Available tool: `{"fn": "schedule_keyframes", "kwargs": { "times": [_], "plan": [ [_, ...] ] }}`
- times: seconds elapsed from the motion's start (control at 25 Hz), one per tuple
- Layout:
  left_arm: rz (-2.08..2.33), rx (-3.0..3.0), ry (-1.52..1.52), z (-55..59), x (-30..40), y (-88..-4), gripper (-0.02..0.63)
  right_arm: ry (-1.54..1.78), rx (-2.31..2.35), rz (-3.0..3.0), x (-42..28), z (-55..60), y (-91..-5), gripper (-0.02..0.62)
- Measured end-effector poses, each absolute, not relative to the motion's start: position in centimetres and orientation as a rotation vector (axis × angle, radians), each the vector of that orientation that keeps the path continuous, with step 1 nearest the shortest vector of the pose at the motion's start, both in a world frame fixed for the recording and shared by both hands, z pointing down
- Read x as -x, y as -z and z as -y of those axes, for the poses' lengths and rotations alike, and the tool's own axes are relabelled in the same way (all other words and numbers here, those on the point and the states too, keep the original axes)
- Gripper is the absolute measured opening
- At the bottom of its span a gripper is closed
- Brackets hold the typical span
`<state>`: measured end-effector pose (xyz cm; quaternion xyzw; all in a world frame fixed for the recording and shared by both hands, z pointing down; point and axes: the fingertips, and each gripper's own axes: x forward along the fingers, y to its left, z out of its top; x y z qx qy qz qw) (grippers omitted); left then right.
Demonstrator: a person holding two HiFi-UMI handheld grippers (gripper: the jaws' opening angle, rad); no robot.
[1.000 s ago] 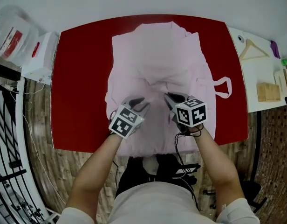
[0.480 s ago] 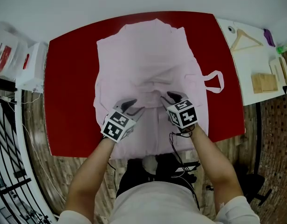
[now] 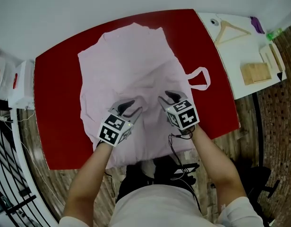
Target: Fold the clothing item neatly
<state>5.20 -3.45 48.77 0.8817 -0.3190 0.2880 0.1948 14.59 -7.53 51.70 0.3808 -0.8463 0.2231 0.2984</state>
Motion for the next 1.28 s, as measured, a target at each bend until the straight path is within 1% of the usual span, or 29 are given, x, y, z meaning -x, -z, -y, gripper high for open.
{"fn": "schedule_keyframes", "kwargs": {
  "times": [0.4,0.72,1.04,1.28],
  "plan": [
    [0.811,-2.559,-0.867,6.8,-12.1,-48.1,0.152,-0.608,-1.121,2.21,-21.7,8.4,-51.7,0.124],
    [0.724,-2.619,-0.976,10.5,-18.0,-50.0,0.152,-0.566,-1.281,2.102,-29.7,10.3,-52.3,0.124],
    [0.673,-2.631,-1.135,13.0,-21.2,-53.1,0.152,-0.506,-1.391,1.956,-34.6,12.4,-53.6,0.126],
    [0.697,-2.636,-1.218,15.1,-21.7,-55.0,0.152,-0.454,-1.437,1.826,-36.9,13.2,-55.2,0.126]
  ]
}}
